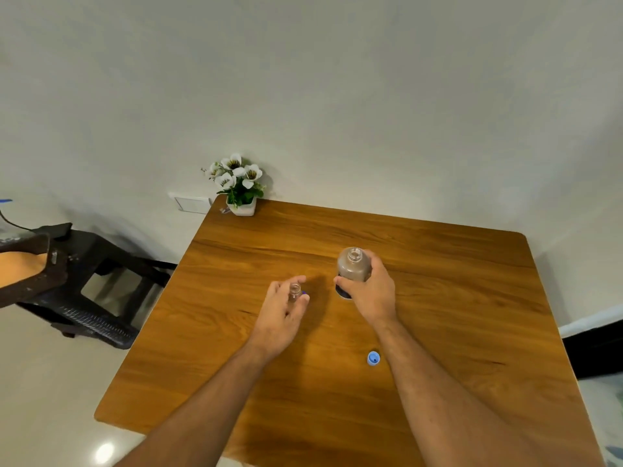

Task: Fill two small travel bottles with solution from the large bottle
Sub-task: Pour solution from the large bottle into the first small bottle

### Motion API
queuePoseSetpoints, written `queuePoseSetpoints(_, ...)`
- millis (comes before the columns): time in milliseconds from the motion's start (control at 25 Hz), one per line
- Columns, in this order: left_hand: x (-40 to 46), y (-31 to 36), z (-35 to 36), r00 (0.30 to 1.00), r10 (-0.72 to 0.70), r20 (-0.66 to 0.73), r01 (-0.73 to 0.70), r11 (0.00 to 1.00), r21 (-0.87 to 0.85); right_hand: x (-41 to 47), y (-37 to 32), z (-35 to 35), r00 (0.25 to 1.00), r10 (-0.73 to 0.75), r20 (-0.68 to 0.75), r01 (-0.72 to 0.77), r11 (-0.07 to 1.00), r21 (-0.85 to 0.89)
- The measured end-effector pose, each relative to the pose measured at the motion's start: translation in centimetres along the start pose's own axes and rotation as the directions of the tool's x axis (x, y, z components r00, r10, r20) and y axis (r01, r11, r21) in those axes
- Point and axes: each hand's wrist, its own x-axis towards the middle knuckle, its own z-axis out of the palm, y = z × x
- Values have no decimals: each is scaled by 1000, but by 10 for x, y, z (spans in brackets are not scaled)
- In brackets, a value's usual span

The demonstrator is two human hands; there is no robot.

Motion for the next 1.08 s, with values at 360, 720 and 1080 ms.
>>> queuePoseSetpoints(360, 3, 70, -31, 996, 84, 6, -77, 944, -321, -34, -65, -54, 904, -383, 189, 403, 912, -77)
queuePoseSetpoints(720, 2, 113, -39, 949, 314, 27, -272, 858, -436, -49, -123, -88, 855, -375, 359, 455, 874, -169)
queuePoseSetpoints(1080, 6, 112, -50, 947, 317, 45, -282, 893, -350, -49, -140, -91, 841, -385, 380, 490, 840, -234)
